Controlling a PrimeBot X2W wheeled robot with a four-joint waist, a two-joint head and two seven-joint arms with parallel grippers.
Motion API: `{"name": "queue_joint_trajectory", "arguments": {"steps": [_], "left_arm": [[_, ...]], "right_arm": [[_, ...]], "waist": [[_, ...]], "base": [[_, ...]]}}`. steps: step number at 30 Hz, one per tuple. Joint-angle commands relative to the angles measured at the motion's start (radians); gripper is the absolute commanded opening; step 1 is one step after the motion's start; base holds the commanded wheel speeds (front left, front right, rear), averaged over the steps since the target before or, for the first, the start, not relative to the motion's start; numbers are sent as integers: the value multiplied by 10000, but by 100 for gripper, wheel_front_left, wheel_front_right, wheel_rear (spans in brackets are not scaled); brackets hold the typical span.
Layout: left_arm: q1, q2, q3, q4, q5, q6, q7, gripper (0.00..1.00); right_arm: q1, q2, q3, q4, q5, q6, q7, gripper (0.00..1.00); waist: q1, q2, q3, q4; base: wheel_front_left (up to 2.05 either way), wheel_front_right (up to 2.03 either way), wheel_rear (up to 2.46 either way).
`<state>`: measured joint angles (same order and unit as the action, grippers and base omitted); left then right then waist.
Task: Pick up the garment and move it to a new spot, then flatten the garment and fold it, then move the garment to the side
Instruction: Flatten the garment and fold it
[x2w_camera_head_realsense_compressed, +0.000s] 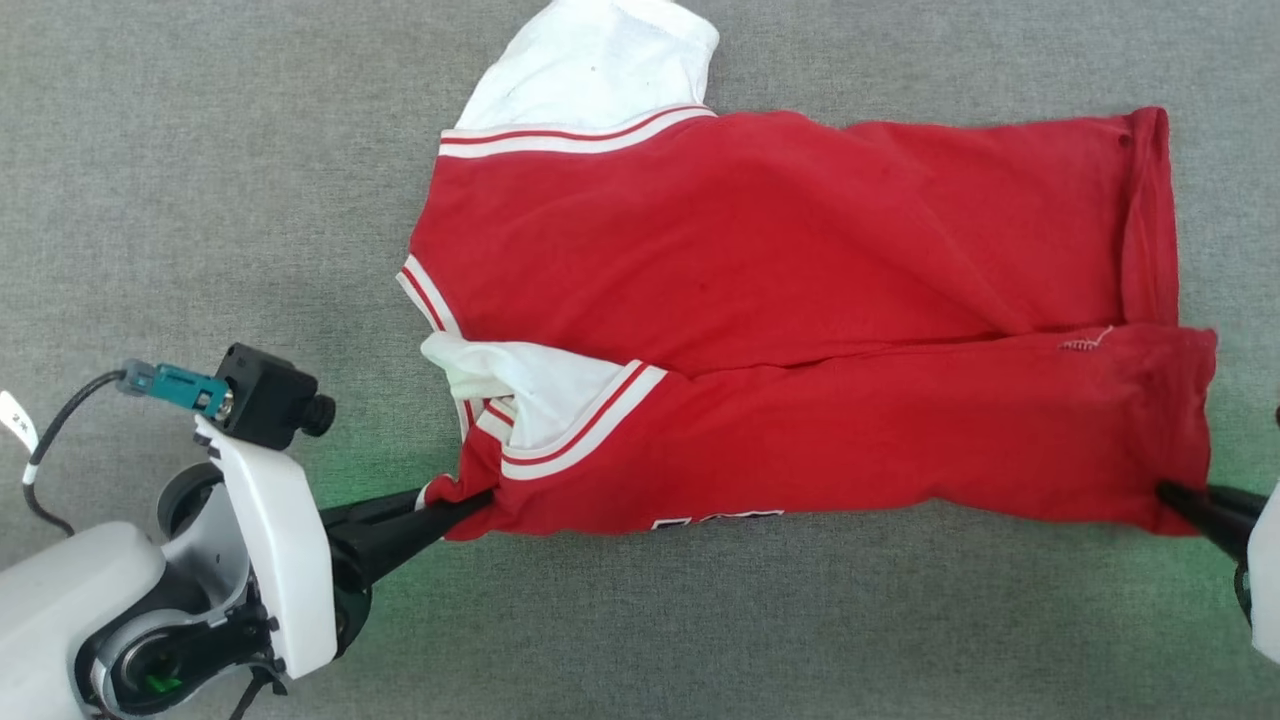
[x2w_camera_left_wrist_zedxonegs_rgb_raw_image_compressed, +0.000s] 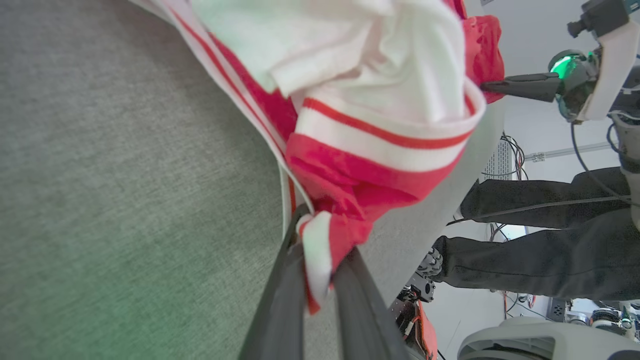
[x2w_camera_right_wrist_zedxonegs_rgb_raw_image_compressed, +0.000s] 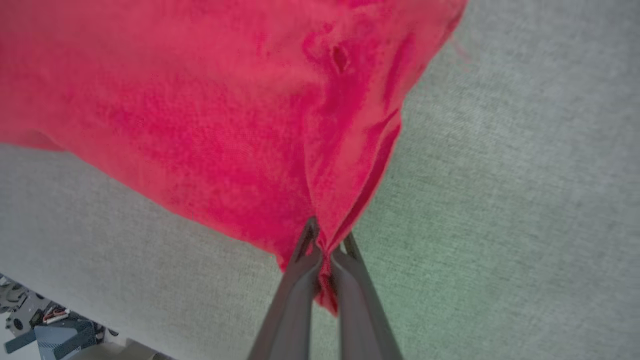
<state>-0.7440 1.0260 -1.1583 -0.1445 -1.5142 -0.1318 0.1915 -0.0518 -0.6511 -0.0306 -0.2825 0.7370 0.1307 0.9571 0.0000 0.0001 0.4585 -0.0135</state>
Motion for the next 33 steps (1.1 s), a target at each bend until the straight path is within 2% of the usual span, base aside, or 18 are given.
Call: {"name": "queue_joint_trajectory", "arguments": {"steps": [1, 2, 3, 4, 5, 6, 7, 11, 15, 17, 21, 24, 30, 33], "left_arm": [[155, -12, -18, 46, -44, 27, -115, 0], [155, -31, -12, 87, -18, 27, -164, 0], [154, -38, 29, 148, 6, 27, -242, 29], [170, -34, 49, 198, -26, 27, -286, 51], [170, -13, 65, 197, -61, 27, -311, 80], [132, 62, 119, 197, -34, 27, -377, 95], [92, 159, 204, 220, -50, 27, -475, 100], [-90, 488, 422, 247, -20, 27, -655, 100], [-554, 858, 945, 573, 49, 30, -1010, 100], [-904, 833, 1223, 975, 208, 56, -1168, 100], [-1854, 294, 1900, 2245, 661, 341, -1902, 100], [-2638, -219, 2170, 3470, 933, 526, -2054, 100], [-4192, -765, 2012, 5599, 1874, 543, -1215, 100], [-4873, -835, 1630, 6288, 2057, 359, 97, 100]], "right_arm": [[-28, 168, -157, -78, -202, 0, -260, 12], [-83, 212, -191, -128, -291, 0, -424, 39], [-177, 262, -240, -172, -419, 0, -664, 67], [-242, 349, -277, -146, -566, 0, -917, 100], [-243, 410, -282, -128, -694, 0, -1158, 100], [-268, 475, -320, -104, -812, 0, -1414, 100], [-350, 557, -396, -93, -930, 0, -1718, 100], [-559, 814, -618, -29, -1372, 0, -2685, 100], [-1025, 1499, -795, 51, -1926, 0, -4313, 100], [-1232, 1948, -664, 171, -2148, 0, -5107, 100], [-1731, 2841, -265, 455, -2614, 0, -6964, 100], [-1978, 3441, 80, 860, -2814, 0, -8158, 100], [-2335, 4239, 560, 1463, -3055, 0, -9981, 100], [-2422, 4410, 738, 1492, -3156, 0, -10655, 100]], "waist": [[0, -1, 0, -8], [0, -1, -7, -16], [0, -1, -9, -19], [0, -1, -13, -35], [0, -1, -21, -56], [0, -1, -32, -81], [0, -1, -40, -118], [0, -1, -78, -261], [0, -1, -89, -554], [0, -1, -65, -763], [0, -1, -18, -1369], [0, -1, 55, -1918], [0, -1, 324, -3122], [0, -1, 488, -3561]], "base": [[0, 0, 0], [0, 0, 0], [0, 0, 0], [0, 0, 0], [0, 0, 0], [0, 0, 0], [0, 0, 0], [0, 0, 0], [0, 0, 0], [0, 0, 0], [0, 0, 0], [0, 0, 0], [0, 0, 0], [0, 0, 0]]}}
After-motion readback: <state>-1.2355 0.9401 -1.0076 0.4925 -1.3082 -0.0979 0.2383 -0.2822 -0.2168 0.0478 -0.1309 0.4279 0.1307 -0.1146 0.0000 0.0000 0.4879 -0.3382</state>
